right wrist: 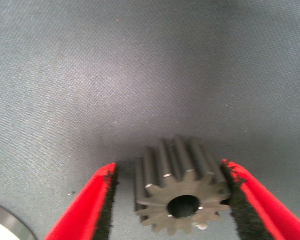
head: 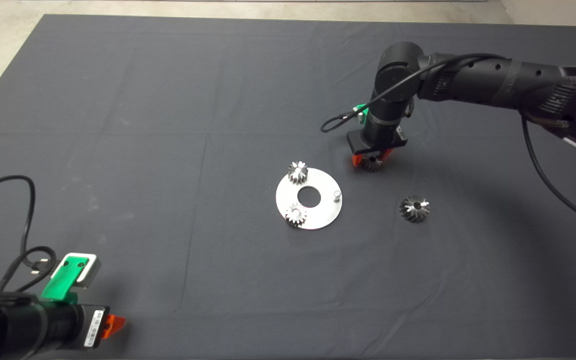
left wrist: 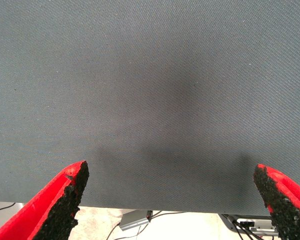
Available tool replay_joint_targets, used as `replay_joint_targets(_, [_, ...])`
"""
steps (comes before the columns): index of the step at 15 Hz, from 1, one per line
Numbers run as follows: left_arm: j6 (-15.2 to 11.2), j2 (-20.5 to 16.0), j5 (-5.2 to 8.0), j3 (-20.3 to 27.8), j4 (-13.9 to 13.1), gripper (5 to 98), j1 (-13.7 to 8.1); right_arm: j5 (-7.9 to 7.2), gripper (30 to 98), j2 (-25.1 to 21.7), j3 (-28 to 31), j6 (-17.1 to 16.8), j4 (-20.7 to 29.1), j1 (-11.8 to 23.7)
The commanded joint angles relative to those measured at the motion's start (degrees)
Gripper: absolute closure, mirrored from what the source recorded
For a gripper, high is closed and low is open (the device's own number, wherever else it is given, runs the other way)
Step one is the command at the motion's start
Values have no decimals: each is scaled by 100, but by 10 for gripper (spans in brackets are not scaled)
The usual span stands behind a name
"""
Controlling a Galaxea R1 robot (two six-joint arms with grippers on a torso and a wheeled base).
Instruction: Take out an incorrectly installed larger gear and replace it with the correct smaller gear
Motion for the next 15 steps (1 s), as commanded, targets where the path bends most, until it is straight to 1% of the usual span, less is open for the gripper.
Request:
replay_joint_targets(1, [-11,-39,58,3,69,196,3,-547,774,25,15,-12,-137,115])
replay_joint_targets(2, [-11,-37,56,3,69,196,3,-547,811,17,6,-12,-137,115])
replay_joint_targets(3, [-11,-31,54,3,69,196,3,-547,827,8,6,-12,-137,119])
replay_joint_targets(4, [-11,-31,50,3,69,196,3,-556,827,8,6,-12,-137,124])
replay_joint_targets(5, [-11,-31,50,3,69,196,3,-556,847,-1,6,-12,-137,124])
replay_joint_targets(12, [-11,-27,53,3,69,196,3,-556,865,-27,79,-12,-102,185])
replay_joint_targets(13, [-11,-13,50,-32,69,196,4,-565,872,-36,163,-3,-41,263])
replay_joint_targets(15, [-20,5,50,-59,69,196,12,-565,876,-13,275,32,317,594])
